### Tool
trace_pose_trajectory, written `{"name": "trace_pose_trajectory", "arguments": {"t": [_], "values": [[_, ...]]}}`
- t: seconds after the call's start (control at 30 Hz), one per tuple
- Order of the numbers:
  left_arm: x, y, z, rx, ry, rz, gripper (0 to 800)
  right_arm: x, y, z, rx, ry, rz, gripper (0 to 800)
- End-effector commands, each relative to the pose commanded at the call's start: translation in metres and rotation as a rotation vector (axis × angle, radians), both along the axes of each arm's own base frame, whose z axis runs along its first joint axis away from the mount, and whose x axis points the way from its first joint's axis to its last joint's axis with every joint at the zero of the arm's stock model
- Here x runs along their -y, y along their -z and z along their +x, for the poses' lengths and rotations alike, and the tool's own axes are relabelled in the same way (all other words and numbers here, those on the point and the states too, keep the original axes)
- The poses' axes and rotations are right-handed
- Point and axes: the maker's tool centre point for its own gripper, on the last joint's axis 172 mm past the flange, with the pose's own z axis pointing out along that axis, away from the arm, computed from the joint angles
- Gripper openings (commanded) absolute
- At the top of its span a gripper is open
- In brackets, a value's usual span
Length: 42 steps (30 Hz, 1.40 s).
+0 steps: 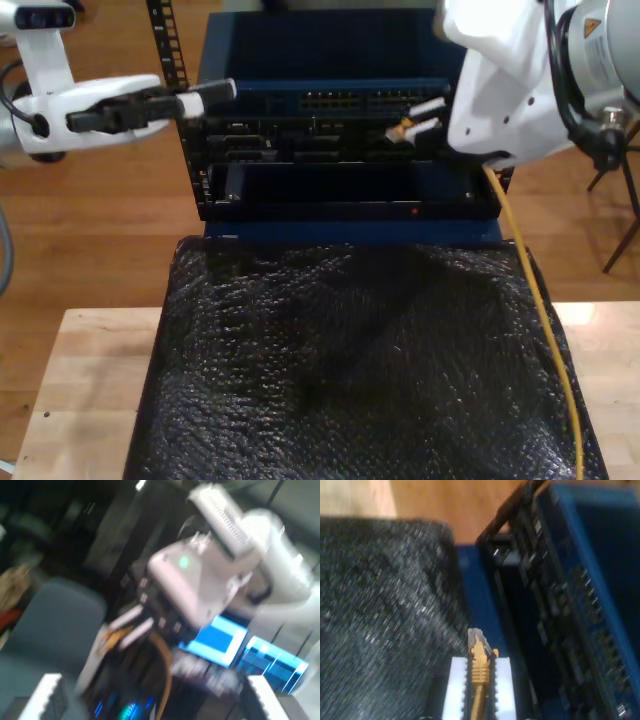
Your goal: Grab the cable and plug it in
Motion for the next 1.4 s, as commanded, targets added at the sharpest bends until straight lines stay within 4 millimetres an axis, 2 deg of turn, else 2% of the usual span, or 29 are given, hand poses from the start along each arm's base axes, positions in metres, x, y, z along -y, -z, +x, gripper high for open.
{"name": "trace_pose_trajectory", "arguments": {"t": [0.13, 0.27, 0.33, 0.47, 0.57, 0.73, 0.83, 1.0, 1.2, 1.3, 1.4], "values": [[-0.008, 0.032, -0.003, 0.022, -0.010, 0.172, 798, 0.028, 0.019, 0.009, -0.058, 0.054, -0.018, 0], [-0.030, 0.068, -0.017, 0.070, 0.005, 0.395, 798, 0.052, 0.044, 0.011, -0.172, 0.087, -0.031, 0], [-0.055, 0.086, -0.024, 0.091, 0.002, 0.500, 798, 0.060, 0.055, 0.010, -0.219, 0.095, -0.037, 0], [-0.114, 0.110, -0.047, 0.120, -0.010, 0.628, 798, 0.062, 0.069, 0.010, -0.251, 0.097, -0.045, 0], [-0.150, 0.139, -0.080, 0.136, 0.002, 0.672, 798, 0.062, 0.079, 0.011, -0.271, 0.095, -0.052, 0], [-0.197, 0.179, -0.131, 0.258, 0.066, 0.705, 800, 0.064, 0.093, 0.007, -0.311, 0.085, -0.074, 0], [-0.220, 0.194, -0.157, 0.325, 0.083, 0.711, 800, 0.066, 0.102, 0.004, -0.340, 0.075, -0.099, 0], [-0.258, 0.214, -0.213, 0.383, 0.148, 0.735, 800, 0.068, 0.109, 0.001, -0.361, 0.068, -0.115, 0], [-0.279, 0.236, -0.290, 0.422, 0.207, 0.711, 800, 0.067, 0.119, -0.006, -0.388, 0.063, -0.118, 0], [-0.281, 0.244, -0.322, 0.439, 0.242, 0.686, 800, 0.068, 0.121, -0.006, -0.391, 0.064, -0.119, 0], [-0.273, 0.253, -0.345, 0.450, 0.256, 0.650, 800, 0.068, 0.130, -0.006, -0.409, 0.064, -0.123, 0]]}}
